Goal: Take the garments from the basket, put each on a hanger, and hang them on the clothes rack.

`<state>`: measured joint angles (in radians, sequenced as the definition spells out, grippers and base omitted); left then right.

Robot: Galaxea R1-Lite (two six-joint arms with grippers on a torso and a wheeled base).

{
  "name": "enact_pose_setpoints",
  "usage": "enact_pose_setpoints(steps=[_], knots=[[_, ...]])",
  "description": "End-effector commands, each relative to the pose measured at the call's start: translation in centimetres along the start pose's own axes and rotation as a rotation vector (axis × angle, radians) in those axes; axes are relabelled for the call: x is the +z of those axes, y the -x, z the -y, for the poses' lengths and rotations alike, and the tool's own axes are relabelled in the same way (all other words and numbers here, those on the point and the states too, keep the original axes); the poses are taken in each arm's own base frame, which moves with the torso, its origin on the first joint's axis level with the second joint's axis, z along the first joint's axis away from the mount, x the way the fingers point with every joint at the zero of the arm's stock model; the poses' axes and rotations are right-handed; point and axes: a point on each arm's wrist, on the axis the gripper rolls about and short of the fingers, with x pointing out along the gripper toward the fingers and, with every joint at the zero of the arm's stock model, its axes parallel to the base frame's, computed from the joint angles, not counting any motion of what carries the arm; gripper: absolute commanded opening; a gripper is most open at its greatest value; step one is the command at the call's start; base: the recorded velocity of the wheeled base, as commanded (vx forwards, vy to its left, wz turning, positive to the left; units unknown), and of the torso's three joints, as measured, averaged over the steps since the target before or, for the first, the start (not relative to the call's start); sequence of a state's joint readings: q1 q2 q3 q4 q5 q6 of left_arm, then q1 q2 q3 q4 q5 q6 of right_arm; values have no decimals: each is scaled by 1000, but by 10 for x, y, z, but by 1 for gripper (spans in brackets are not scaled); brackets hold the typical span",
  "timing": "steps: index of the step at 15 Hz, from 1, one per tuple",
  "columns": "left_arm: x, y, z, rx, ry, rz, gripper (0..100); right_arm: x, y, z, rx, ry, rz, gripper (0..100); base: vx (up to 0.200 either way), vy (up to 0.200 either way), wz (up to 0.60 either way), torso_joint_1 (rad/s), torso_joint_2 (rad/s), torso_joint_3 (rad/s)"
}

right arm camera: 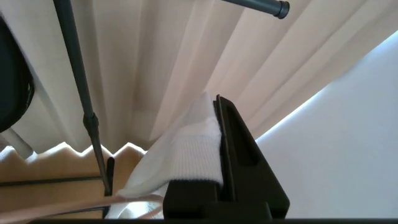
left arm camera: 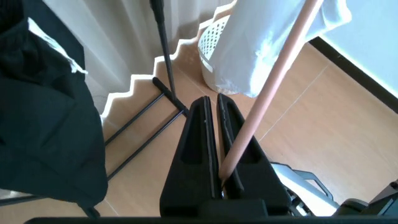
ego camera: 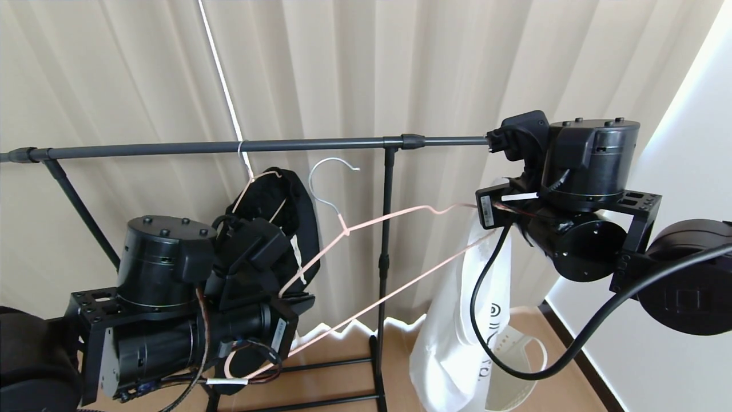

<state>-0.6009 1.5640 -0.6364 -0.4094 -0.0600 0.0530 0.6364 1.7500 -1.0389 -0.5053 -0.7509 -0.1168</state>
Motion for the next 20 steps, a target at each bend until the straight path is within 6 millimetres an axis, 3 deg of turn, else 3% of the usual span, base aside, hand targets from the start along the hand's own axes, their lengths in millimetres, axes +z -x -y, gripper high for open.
enact_pose_setpoints(steps=[1, 5, 11, 20], knots=[[2, -9, 1, -5, 10, -11, 0, -2, 0, -7, 5, 6, -1, 0, 0, 0, 0, 0, 0, 0], [11, -21, 2, 70, 69, -3, 0, -4, -10, -25, -89, -30, 36, 0, 0, 0, 0, 0, 0, 0], [22, -24, 10, 116, 67, 29, 0, 4, -13, -27, -176, -67, 53, 0, 0, 0, 0, 0, 0, 0], [22, -39, 30, 79, 26, 9, 0, 11, -1, -38, -158, -98, 85, 0, 0, 0, 0, 0, 0, 0]])
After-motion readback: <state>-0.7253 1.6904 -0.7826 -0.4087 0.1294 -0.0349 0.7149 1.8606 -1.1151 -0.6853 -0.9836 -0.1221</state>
